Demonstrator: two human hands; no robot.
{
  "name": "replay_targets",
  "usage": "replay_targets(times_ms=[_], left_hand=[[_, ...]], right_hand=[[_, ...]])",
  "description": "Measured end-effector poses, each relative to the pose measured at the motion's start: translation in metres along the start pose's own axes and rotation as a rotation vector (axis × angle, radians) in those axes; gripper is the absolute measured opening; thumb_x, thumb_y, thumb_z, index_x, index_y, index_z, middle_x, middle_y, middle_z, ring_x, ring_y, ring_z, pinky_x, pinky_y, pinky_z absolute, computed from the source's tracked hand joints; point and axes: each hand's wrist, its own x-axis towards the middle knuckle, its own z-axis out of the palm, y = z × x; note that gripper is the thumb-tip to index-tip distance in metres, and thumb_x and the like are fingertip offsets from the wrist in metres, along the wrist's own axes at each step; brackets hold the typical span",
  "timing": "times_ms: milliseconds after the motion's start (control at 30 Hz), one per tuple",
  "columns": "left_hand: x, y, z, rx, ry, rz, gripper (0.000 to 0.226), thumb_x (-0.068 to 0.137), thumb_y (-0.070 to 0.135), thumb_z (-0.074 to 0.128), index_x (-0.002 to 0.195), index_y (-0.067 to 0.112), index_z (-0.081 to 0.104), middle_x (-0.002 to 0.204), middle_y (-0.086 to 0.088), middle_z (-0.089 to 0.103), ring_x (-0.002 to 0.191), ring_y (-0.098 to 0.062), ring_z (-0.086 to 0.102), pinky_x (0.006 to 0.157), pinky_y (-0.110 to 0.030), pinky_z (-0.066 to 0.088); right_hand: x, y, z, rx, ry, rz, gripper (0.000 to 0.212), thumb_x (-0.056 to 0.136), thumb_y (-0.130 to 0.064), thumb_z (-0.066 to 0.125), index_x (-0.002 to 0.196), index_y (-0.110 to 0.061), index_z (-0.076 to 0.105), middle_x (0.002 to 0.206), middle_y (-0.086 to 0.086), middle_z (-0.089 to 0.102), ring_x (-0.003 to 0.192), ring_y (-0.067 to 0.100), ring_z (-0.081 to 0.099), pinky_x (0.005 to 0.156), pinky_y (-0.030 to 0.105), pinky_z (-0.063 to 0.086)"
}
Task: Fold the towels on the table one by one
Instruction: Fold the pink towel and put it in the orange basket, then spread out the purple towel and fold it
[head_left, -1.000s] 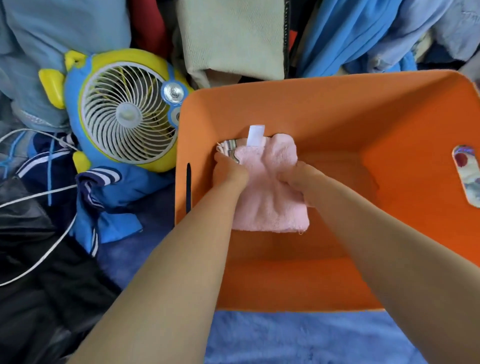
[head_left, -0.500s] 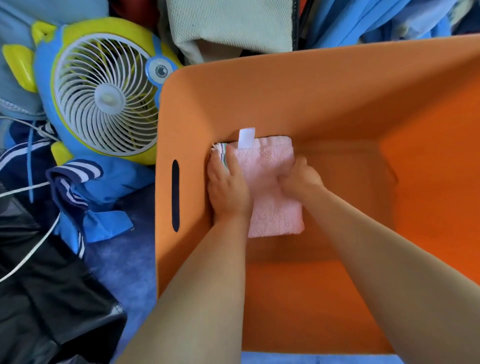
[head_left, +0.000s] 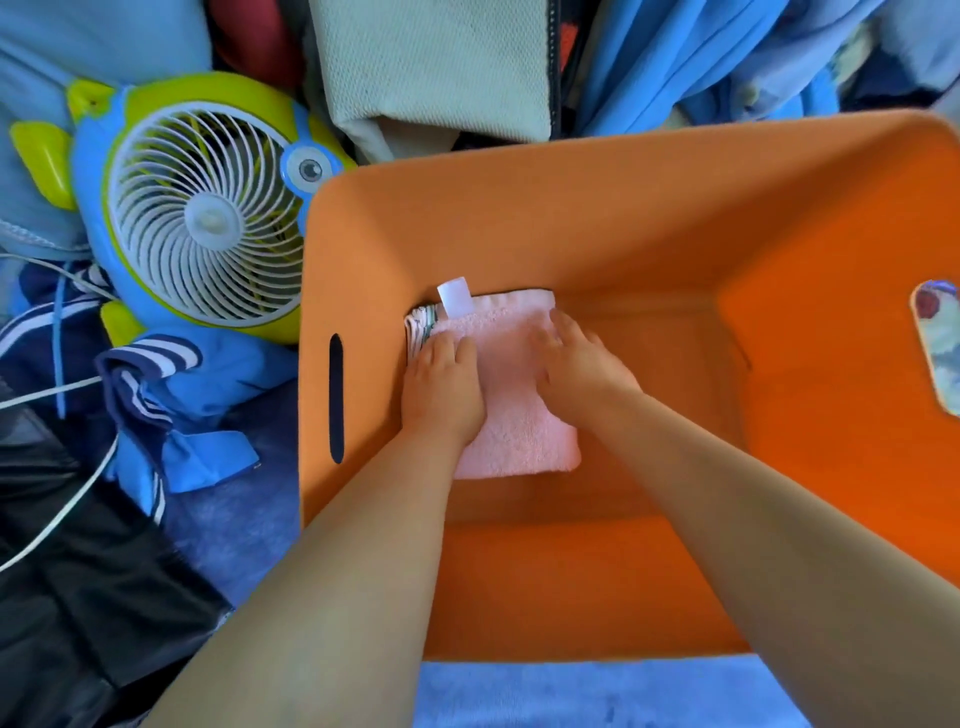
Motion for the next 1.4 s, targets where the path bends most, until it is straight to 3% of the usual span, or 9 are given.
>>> replay_targets(times_ms=[133,233,533,833,1067,1400], left_hand=[[-0.015,0.010,-0.043,0.121,-0.001,0.039,0.025,0.085,0.008,0.045,0.110,0.006,0.049,0.127,-0.011,0.045,0.120,-0.029,0.040,0.092,-0.038,0.035],[-0.039,0.024,-0.083,0.167,0.042,0.050,0.025,0.087,0.008,0.043,0.111,0.004,0.050,0.126,-0.011,0.047,0.118,-0.029,0.040,0.088,-0.038,0.037],[-0.159,0.078,-0.178,0.257,0.212,0.086,0.026,0.088,0.007,0.045,0.112,0.006,0.055,0.122,-0.012,0.049,0.118,-0.030,0.040,0.087,-0.037,0.037],[-0.314,0.148,-0.260,0.300,0.364,0.170,0.031,0.088,0.011,0.046,0.118,0.011,0.053,0.126,-0.010,0.048,0.121,-0.029,0.038,0.094,-0.038,0.035],[-0.443,0.203,-0.297,0.358,0.408,0.330,0.030,0.091,0.016,0.042,0.119,0.012,0.053,0.127,-0.010,0.047,0.123,-0.029,0.036,0.097,-0.039,0.033],[-0.640,0.317,-0.270,0.433,0.380,0.790,0.035,0.089,0.013,0.041,0.121,0.011,0.055,0.130,-0.013,0.052,0.120,-0.032,0.047,0.093,-0.036,0.040]], right_hand=[[-0.036,0.002,-0.032,-0.099,0.048,-0.049,0.053,0.093,-0.014,0.037,0.142,-0.022,0.022,0.155,0.000,0.005,0.142,0.023,0.007,0.109,0.041,0.028],[-0.075,0.002,-0.063,-0.097,0.149,-0.074,0.051,0.092,-0.011,0.038,0.141,-0.020,0.026,0.155,0.000,0.011,0.143,0.022,0.008,0.112,0.040,0.024],[-0.220,-0.013,-0.131,-0.143,0.401,-0.215,0.047,0.093,-0.017,0.039,0.140,-0.016,0.031,0.153,0.005,0.019,0.142,0.024,0.010,0.113,0.041,0.018],[-0.401,-0.017,-0.149,-0.245,0.593,-0.254,0.044,0.092,-0.016,0.039,0.135,-0.016,0.036,0.147,0.004,0.029,0.137,0.023,0.020,0.108,0.041,0.023],[-0.566,-0.014,-0.145,-0.250,0.825,-0.076,0.041,0.092,-0.016,0.038,0.133,-0.015,0.040,0.142,0.004,0.038,0.132,0.024,0.030,0.104,0.039,0.029],[-0.829,0.042,-0.060,-0.151,1.058,0.416,0.035,0.091,-0.020,0.043,0.125,-0.014,0.048,0.134,0.006,0.048,0.127,0.024,0.037,0.102,0.036,0.032]])
